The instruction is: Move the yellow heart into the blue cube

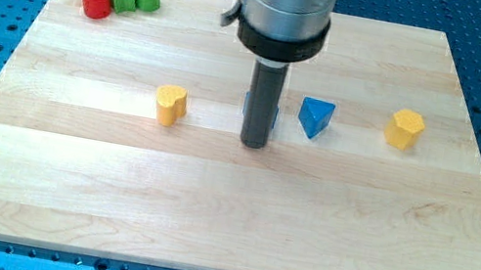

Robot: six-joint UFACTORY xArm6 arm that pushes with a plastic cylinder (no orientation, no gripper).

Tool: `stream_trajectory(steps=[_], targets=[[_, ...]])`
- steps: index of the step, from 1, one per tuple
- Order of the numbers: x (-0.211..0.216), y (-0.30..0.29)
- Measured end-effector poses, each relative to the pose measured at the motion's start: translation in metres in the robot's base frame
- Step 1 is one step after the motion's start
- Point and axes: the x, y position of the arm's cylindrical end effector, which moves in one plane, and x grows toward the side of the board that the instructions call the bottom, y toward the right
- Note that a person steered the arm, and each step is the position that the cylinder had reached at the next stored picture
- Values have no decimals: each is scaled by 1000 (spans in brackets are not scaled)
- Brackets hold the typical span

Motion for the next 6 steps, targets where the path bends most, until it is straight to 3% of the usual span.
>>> stream_trajectory(steps=[1,2,3,4,5,6], targets=[[54,-66],[41,-127],[4,-116],[8,-162],[-28,-79],[-12,-157]])
